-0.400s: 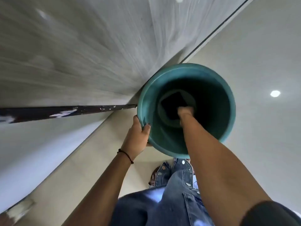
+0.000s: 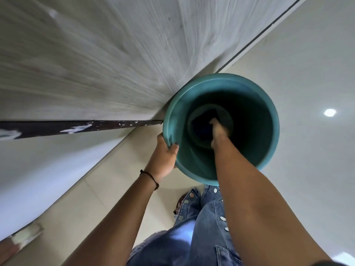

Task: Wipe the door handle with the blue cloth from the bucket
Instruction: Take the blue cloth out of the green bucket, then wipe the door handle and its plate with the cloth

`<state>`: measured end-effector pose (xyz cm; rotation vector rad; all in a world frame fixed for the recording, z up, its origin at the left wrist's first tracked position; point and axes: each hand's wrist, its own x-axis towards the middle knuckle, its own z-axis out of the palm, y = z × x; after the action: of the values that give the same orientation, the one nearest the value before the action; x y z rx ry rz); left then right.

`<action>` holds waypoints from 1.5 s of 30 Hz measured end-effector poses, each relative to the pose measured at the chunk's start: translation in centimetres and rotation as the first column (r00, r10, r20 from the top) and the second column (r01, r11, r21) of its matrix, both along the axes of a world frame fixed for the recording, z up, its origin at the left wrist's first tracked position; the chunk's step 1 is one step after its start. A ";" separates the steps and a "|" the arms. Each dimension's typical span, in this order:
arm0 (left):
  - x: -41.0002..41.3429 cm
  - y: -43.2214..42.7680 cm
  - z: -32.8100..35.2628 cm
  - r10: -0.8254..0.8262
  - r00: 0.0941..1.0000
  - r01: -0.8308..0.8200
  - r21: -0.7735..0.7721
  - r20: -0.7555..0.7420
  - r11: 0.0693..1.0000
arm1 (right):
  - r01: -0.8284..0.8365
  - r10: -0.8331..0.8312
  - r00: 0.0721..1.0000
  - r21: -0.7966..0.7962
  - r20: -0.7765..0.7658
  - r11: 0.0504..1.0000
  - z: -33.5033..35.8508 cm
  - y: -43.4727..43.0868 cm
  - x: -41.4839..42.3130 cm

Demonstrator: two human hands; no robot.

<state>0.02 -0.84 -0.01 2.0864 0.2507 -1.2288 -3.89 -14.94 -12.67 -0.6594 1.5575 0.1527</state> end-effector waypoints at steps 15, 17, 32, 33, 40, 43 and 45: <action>-4.6 1.7 38.0 0.272 0.962 -0.257 -0.342 -0.003 0.904 | -0.357 0.239 0.843 0.170 0.481 0.918 49.2 1.3 -10.0; -5.6 4.0 43.7 0.281 0.958 -0.244 -0.353 0.058 0.903 | -0.483 0.349 0.774 0.137 0.528 0.865 55.3 2.2 -10.3; -15.3 36.8 63.3 0.488 0.682 -0.267 -0.436 0.545 0.860 | -0.393 0.821 -0.566 -0.853 -0.071 -0.344 74.2 31.8 -6.7; -16.1 39.7 63.6 0.534 0.654 -0.302 -0.463 0.536 0.834 | -0.369 0.812 -0.580 -0.865 -0.070 -0.339 74.8 34.9 -7.0; -18.2 58.5 66.7 0.840 0.262 -0.533 -0.655 0.475 0.536 | -0.605 0.875 -0.393 -0.796 0.283 -0.014 78.3 52.9 -9.1; -17.4 64.6 69.2 0.772 0.064 -0.574 -0.610 0.632 0.546 | -0.566 0.895 -0.328 -0.821 0.301 0.069 80.1 58.7 -7.8; -16.1 67.8 70.5 0.656 -0.041 -0.588 -0.549 0.753 0.594 | -0.504 0.909 -0.280 -0.854 0.308 0.134 81.6 61.6 -6.5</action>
<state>-16.12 66.97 70.54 1.8358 0.5222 0.6654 -10.43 46.64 68.93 -1.7594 -0.2518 0.3827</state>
